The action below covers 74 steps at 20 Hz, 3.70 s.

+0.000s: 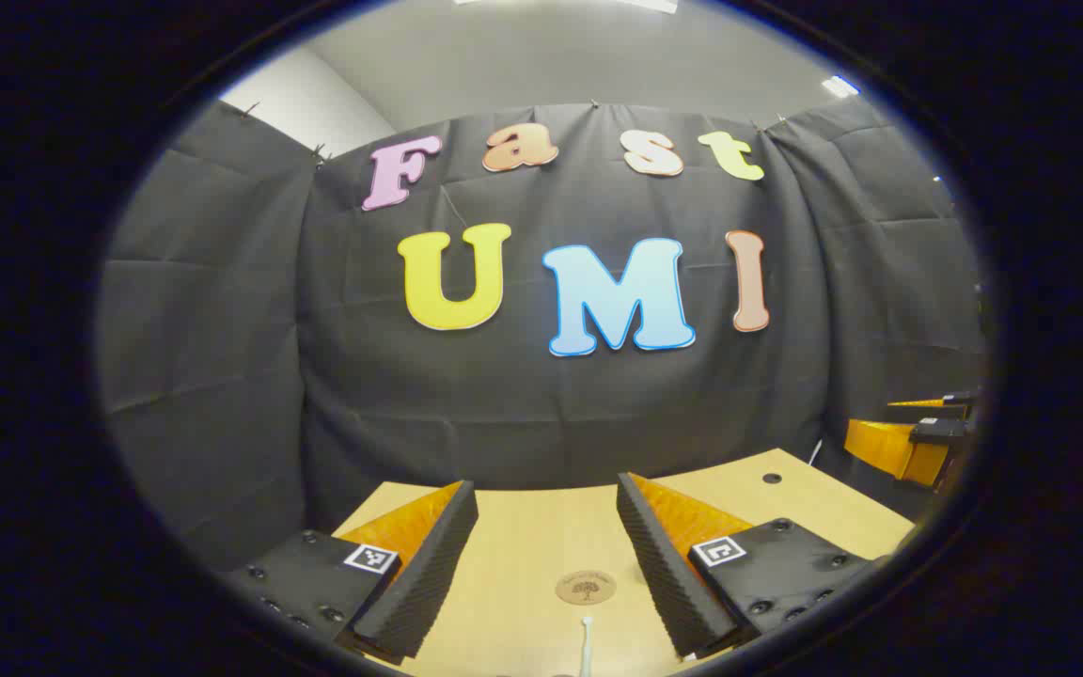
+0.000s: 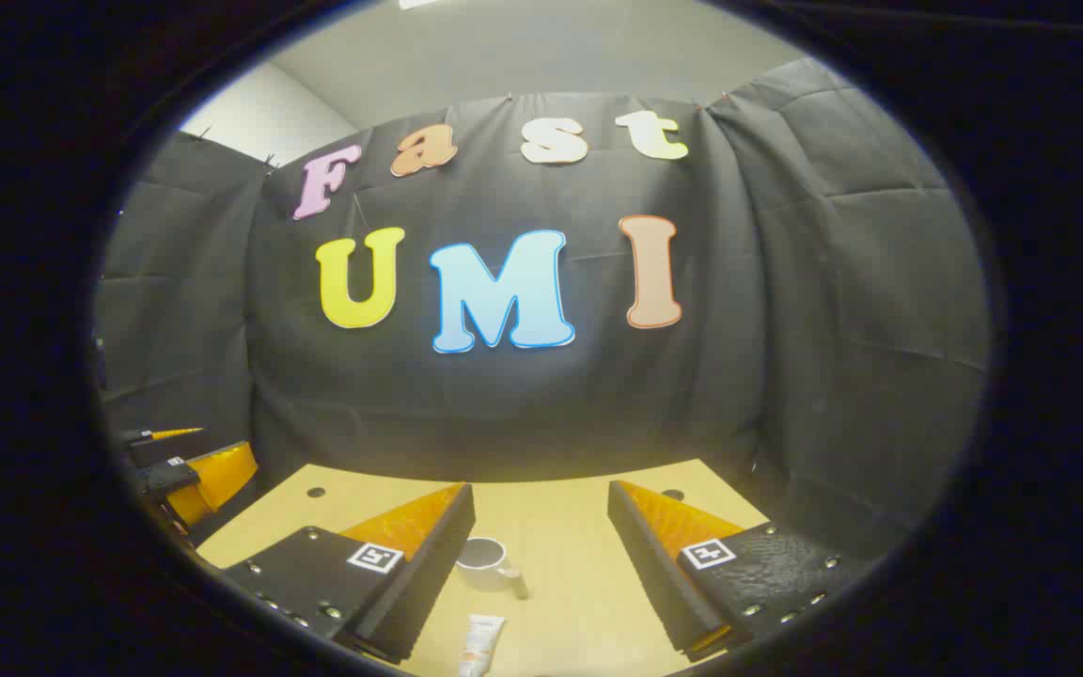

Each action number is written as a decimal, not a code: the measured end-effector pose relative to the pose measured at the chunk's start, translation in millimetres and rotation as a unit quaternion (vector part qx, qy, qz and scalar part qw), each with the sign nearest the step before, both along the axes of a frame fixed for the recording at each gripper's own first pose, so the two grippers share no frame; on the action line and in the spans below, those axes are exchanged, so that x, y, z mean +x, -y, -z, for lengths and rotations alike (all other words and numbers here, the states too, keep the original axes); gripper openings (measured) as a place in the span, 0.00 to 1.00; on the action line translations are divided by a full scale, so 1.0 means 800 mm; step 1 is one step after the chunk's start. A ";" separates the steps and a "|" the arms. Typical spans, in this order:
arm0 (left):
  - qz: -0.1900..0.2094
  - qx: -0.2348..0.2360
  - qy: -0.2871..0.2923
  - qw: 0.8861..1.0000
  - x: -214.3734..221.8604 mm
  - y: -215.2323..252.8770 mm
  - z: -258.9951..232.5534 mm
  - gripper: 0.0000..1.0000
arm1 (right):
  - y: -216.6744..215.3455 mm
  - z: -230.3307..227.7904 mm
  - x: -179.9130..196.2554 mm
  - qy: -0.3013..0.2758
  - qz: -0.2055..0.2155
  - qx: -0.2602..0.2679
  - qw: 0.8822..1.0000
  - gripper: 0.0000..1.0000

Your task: Put the toothbrush and toothpaste on the desktop into the cup, then pick up the cup and place it on the coaster on the desktop.

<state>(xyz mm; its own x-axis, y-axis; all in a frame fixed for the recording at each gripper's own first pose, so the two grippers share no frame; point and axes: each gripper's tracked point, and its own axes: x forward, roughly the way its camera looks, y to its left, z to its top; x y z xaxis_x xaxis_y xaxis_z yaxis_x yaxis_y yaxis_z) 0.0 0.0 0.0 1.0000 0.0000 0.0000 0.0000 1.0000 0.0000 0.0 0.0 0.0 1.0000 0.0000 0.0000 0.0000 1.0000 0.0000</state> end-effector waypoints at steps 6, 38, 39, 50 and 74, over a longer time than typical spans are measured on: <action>-0.008 -0.024 -0.028 0.999 0.014 -0.005 0.025 1.00 | -0.002 0.006 0.016 -0.008 -0.008 -0.012 1.000 0.93; 0.045 -0.031 -0.323 0.945 0.039 0.028 0.280 1.00 | -0.073 0.261 0.031 -0.359 -0.090 -0.021 0.929 0.78; 0.049 -0.033 -0.336 0.940 0.035 0.030 0.293 1.00 | -0.074 0.272 0.032 -0.374 -0.089 -0.018 0.923 0.78; 0.063 -0.046 -0.470 0.879 0.017 0.038 0.414 1.00 | -0.086 0.358 0.033 -0.486 -0.084 -0.009 0.870 0.77; 0.041 -0.014 -0.580 0.813 -0.001 0.043 0.511 0.95 | -0.077 0.450 0.029 -0.574 -0.064 -0.057 0.815 0.69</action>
